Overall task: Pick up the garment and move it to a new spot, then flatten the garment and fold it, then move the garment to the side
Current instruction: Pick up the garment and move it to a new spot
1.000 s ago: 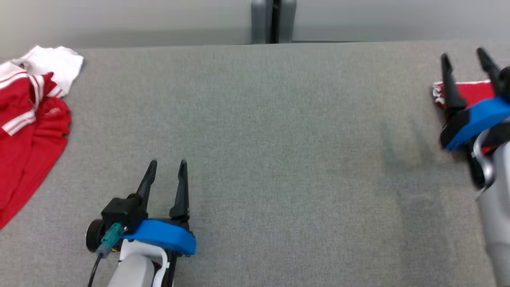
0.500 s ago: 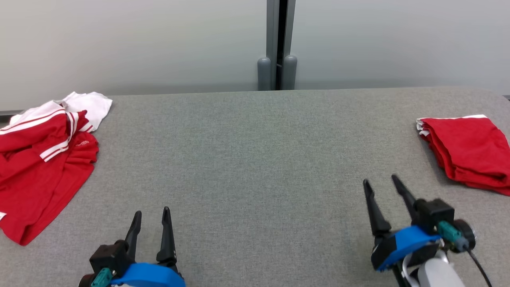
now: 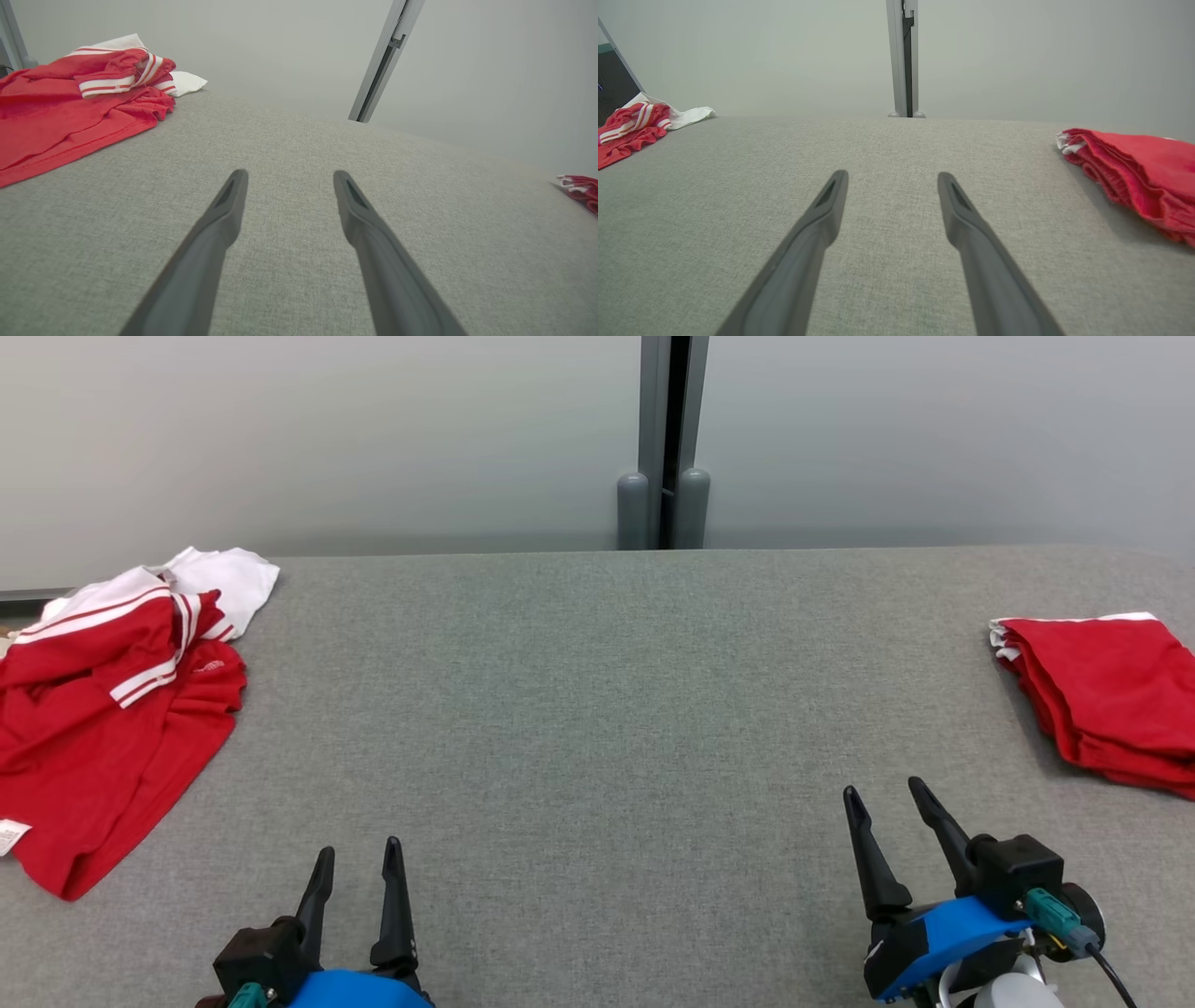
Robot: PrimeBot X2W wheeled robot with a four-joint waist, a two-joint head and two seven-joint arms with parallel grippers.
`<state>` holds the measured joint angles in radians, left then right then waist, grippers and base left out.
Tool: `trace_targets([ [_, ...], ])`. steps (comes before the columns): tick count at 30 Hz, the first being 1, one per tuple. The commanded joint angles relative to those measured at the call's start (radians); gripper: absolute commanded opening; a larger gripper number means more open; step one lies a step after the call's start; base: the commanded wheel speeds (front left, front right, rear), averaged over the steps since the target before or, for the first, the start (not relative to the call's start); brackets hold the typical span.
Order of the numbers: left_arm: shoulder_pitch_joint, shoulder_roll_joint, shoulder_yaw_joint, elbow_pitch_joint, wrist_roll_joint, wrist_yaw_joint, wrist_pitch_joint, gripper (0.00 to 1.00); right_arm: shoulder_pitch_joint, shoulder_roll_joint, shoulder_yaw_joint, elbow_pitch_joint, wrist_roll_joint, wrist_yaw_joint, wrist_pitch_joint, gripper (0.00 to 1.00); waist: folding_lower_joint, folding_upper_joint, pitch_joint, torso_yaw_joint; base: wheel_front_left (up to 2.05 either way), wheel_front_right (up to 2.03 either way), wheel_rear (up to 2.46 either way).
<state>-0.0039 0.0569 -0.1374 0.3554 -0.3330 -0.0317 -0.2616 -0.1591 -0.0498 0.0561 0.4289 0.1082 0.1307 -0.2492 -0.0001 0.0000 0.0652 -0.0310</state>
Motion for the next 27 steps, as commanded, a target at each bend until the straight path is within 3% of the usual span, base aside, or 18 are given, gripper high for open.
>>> trace_targets([
  [1, -0.001, 0.000, 0.002, -0.002, 0.007, 0.000, -0.005, 1.00, 0.001, -0.002, -0.002, 0.001, 0.001, 0.000, -0.007, 1.00, 0.0001, 0.0000, 0.000, 0.001, 0.00, 0.00, 0.00],
  [11, -0.022, -0.002, -0.004, 0.001, 0.009, -0.006, -0.005, 1.00, 0.009, -0.001, -0.008, 0.022, 0.004, 0.000, -0.006, 1.00, 0.0001, 0.0000, -0.002, 0.049, 0.00, 0.00, 0.00],
  [16, -0.035, -0.003, -0.015, -0.001, 0.012, -0.010, -0.005, 1.00, 0.020, -0.001, -0.022, 0.026, -0.017, 0.000, -0.001, 1.00, 0.0001, 0.0000, -0.001, 0.165, 0.00, 0.00, 0.00],
  [27, -0.002, -0.005, 0.012, -0.021, 0.021, -0.008, -0.004, 1.00, 0.019, -0.002, 0.052, 0.040, 0.019, 0.000, 0.008, 1.00, 0.0001, 0.0000, -0.032, 0.436, 0.00, 0.00, 0.00],
])
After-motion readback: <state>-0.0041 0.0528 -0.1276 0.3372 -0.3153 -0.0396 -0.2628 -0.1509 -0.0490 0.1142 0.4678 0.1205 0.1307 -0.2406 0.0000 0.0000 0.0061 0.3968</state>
